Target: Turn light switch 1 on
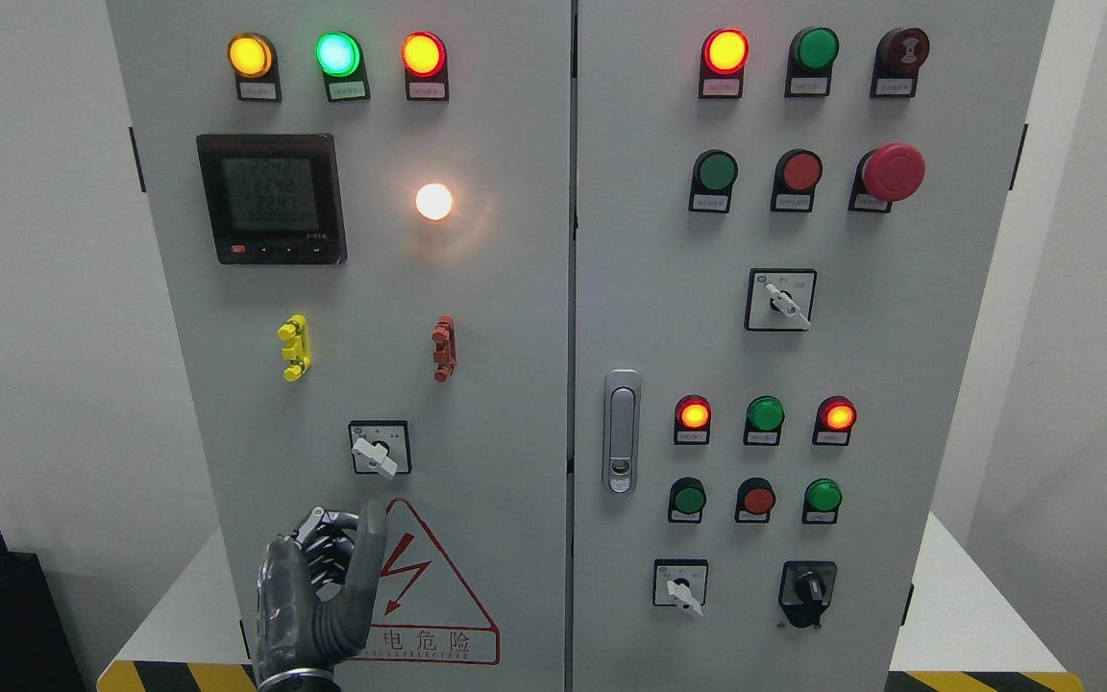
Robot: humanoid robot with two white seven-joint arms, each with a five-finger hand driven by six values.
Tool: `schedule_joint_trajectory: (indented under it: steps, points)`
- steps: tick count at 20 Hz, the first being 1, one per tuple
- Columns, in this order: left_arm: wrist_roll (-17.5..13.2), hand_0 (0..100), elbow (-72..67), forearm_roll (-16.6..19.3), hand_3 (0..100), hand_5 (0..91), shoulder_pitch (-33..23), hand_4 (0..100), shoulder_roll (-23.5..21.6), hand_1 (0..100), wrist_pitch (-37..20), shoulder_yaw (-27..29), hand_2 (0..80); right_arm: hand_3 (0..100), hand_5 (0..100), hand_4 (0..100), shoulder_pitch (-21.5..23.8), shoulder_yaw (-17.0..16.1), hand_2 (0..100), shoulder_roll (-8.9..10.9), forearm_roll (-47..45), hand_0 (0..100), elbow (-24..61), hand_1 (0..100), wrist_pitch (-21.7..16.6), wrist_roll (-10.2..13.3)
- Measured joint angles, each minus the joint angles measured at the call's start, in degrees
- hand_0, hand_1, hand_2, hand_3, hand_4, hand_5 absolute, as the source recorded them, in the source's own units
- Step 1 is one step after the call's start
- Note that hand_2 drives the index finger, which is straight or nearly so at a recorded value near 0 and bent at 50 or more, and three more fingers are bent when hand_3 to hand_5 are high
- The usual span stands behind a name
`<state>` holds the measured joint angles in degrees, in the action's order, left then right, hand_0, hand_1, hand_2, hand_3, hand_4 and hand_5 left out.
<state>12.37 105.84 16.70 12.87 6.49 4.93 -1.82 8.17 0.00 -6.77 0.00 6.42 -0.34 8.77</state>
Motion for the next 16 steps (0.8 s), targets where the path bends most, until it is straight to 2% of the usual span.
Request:
schedule_joint_trajectory:
  steps: [3,5,6,8,10,13,16]
  points:
    - [-3.17,0,0.42,0.00,84,65.0,-4.34,86,-0.26,18,-7.09,3.75,45.0,0,0,0,0.01,0.00,0,0.00,0.00,12,0.00,39,0.00,0.00]
    - [-4.53,0,0.56,-0.02,69,53.0,-7.22,73,-0.46,15,-11.64,6.65,35.5,0,0,0,0.02,0.00,0,0.00,0.00,12,0.00,39,0.00,0.00]
    - [-5.20,0,0.47,-0.13,67,50.4,-9.14,71,-0.57,14,-13.47,8.26,34.5,0,0,0,0.02,0.00,0,0.00,0.00,12,0.00,39,0.00,0.00]
    - [-6.38,0,0.02,-0.59,52,38.4,-12.85,58,-0.83,8,-16.80,11.41,28.1,0,0,0,0.02,0.00,0,0.00,0.00,12,0.00,39,0.00,0.00]
    - [-7.53,0,-1.01,-1.84,50,35.2,-16.28,56,-1.09,4,-20.12,14.70,27.1,0,0,0,0.02,0.00,0,0.00,0.00,12,0.00,39,0.00,0.00]
    - [-8.40,12,-3.75,-4.33,48,29.0,-20.04,51,-1.43,0,-23.61,19.87,25.6,0,0,0,0.02,0.00,0,0.00,0.00,12,0.00,39,0.00,-0.01]
    - [-8.71,17,-8.53,-6.05,43,25.5,-23.02,46,-1.84,0,-25.60,24.89,17.8,0,0,0,0.02,0.00,0,0.00,0.00,12,0.00,39,0.00,-0.01]
